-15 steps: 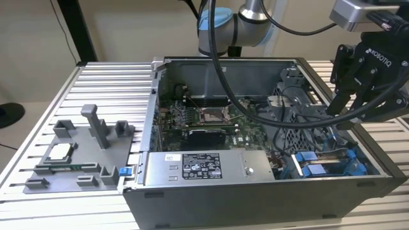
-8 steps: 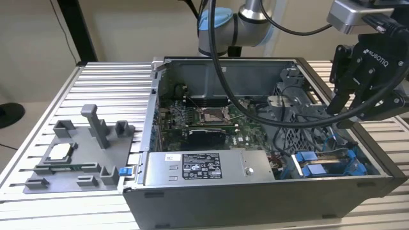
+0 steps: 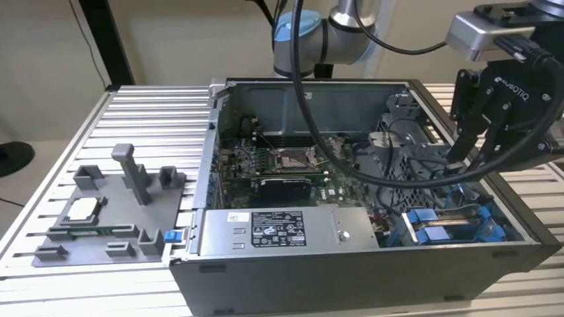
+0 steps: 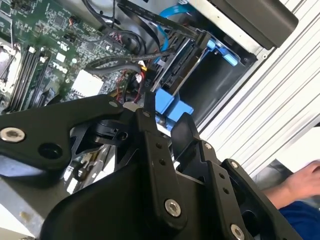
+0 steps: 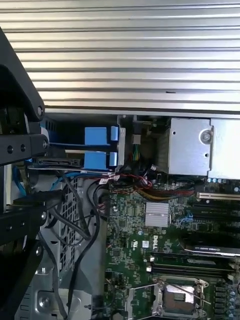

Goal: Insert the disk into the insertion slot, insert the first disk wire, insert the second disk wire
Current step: 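Insert the first disk wire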

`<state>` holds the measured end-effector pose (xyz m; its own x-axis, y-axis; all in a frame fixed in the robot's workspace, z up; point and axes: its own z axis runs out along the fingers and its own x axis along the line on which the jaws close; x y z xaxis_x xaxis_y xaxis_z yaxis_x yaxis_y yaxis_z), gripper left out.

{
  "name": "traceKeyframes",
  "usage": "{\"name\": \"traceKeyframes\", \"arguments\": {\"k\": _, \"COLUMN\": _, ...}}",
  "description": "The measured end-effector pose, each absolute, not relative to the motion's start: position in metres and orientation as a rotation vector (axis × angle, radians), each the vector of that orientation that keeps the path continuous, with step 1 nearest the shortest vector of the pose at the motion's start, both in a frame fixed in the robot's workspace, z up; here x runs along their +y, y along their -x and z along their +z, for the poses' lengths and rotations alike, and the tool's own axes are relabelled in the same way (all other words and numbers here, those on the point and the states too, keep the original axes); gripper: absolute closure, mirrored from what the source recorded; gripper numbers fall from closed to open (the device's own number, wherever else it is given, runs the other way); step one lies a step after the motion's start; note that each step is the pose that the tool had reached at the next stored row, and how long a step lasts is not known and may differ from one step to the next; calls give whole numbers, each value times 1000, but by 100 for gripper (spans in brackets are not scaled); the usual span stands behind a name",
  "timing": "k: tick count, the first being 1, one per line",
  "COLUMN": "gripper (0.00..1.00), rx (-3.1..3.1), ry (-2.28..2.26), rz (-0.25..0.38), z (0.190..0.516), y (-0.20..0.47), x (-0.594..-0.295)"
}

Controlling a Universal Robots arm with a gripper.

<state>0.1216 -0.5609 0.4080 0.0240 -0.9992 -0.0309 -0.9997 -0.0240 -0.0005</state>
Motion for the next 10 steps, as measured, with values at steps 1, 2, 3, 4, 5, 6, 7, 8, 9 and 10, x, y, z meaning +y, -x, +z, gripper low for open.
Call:
{"name": "traceKeyframes", "arguments": {"k": 1, "gripper": 0, "rx": 2175, "ry": 2236, "rz": 34, "z": 407, "y": -122, "x": -561}}
{"name": "traceKeyframes", "arguments": {"k": 2, "gripper": 0, "rx": 2171, "ry": 2239, "rz": 34, "z": 406, "y": -122, "x": -561}}
{"name": "traceKeyframes", "arguments": {"k": 3, "gripper": 0, "rx": 2169, "ry": 2242, "rz": 34, "z": 406, "y": -122, "x": -561}}
{"name": "traceKeyframes", "arguments": {"k": 4, "gripper": 0, "rx": 2166, "ry": 2245, "rz": 34, "z": 405, "y": -122, "x": -561}}
{"name": "traceKeyframes", "arguments": {"k": 5, "gripper": 0, "rx": 2165, "ry": 2246, "rz": 34, "z": 405, "y": -122, "x": -561}}
{"name": "traceKeyframes", "arguments": {"k": 6, "gripper": 0, "rx": 2165, "ry": 2246, "rz": 34, "z": 405, "y": -122, "x": -561}}
{"name": "traceKeyframes", "arguments": {"k": 7, "gripper": 0, "rx": 2165, "ry": 2246, "rz": 34, "z": 405, "y": -122, "x": -561}}
{"name": "traceKeyframes", "arguments": {"k": 8, "gripper": 0, "rx": 2165, "ry": 2246, "rz": 34, "z": 405, "y": -122, "x": -561}}
{"name": "traceKeyframes", "arguments": {"k": 9, "gripper": 0, "rx": 2165, "ry": 2246, "rz": 34, "z": 405, "y": -122, "x": -561}}
{"name": "traceKeyframes", "arguments": {"k": 10, "gripper": 0, "rx": 2165, "ry": 2246, "rz": 34, "z": 405, "y": -122, "x": -561}}
